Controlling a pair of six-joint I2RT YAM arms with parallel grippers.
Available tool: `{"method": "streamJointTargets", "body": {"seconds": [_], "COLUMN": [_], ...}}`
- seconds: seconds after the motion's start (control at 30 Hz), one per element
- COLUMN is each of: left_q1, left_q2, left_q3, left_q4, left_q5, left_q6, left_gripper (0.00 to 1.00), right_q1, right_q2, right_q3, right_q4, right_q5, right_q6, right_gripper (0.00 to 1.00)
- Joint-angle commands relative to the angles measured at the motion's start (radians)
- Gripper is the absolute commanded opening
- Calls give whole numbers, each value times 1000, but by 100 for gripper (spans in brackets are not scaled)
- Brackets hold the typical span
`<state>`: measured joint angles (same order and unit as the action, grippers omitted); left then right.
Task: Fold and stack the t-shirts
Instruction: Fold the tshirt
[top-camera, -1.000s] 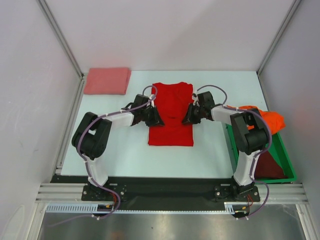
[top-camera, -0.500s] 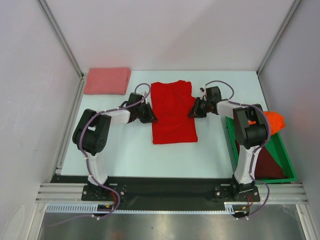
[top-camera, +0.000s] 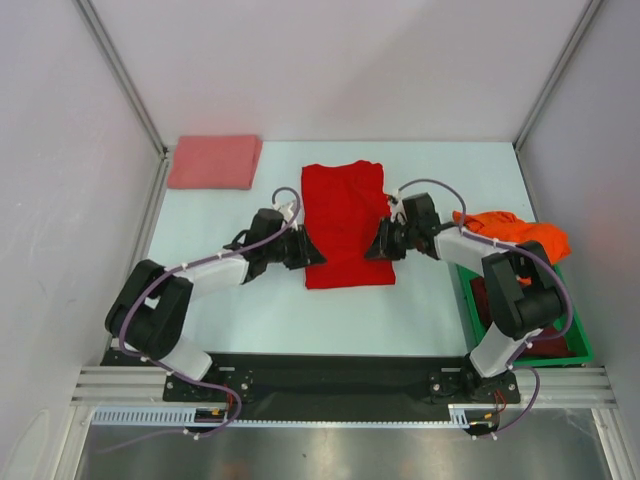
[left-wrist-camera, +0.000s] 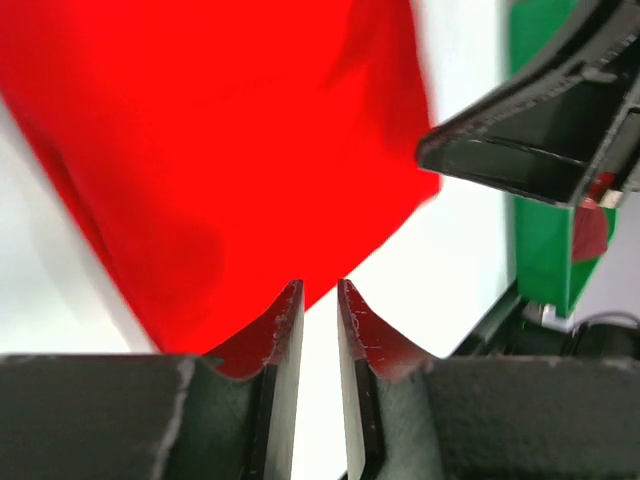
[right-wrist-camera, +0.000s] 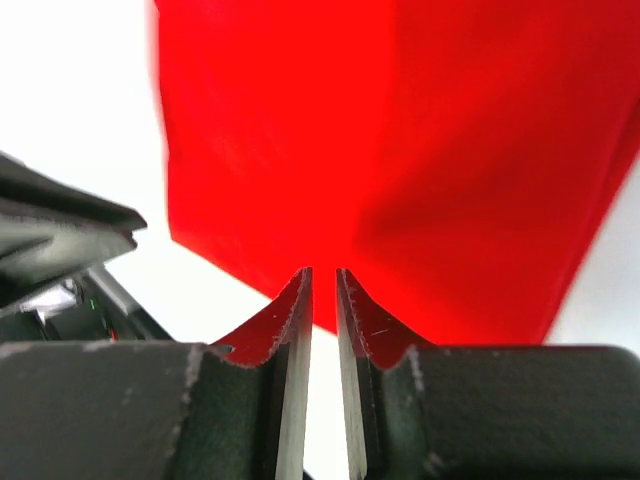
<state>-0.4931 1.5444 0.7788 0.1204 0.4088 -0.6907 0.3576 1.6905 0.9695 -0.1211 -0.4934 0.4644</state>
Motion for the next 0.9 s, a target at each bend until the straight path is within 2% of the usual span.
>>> {"method": "streamJointTargets", "body": {"seconds": [0.0, 0.2, 0.37, 0.5, 0.57, 0.67, 0.7, 0.73, 0.77, 0.87], "left_q1": [-13, -13, -15, -19, -33, -36, -35, -36, -36, -33], "left_q2": [0, -15, -10, -119, -182, -294, -320, -354, -363, -320], "left_q3": [-84, -248, -305, -342, -346, -355, -363, -366, -369, -366], "left_q4": [87, 143, 134, 78, -2, -73, -108, -114, -113, -79], "left_q5": [44, 19, -7, -30, -74, -113, -151, -165, -179, -160], "left_q6": [-66, -84, -66, -61, -59, -76, -85, -92, -104, -122], "left_gripper": [24, 24, 23, 25, 39, 58, 64, 89, 100, 99], "right_q1": [-6, -19, -86, -86, -88, -89, -91, -94, -95, -108], "right_q2": [-49, -127, -158, -264, -340, -415, -423, -428, -417, -350], "right_q3": [-121, -283, -338, -336, -334, -342, -344, -348, -350, -344], "right_q4": [83, 71, 43, -73, -115, -182, -184, -184, -180, -155], "right_q5": [-46, -1, 7, 74, 95, 119, 125, 131, 136, 128], "right_q6": [57, 22, -15, -46, -50, -50, -55, -56, -58, -64], "right_gripper": [20, 20, 20, 20, 26, 52, 56, 61, 66, 68]}}
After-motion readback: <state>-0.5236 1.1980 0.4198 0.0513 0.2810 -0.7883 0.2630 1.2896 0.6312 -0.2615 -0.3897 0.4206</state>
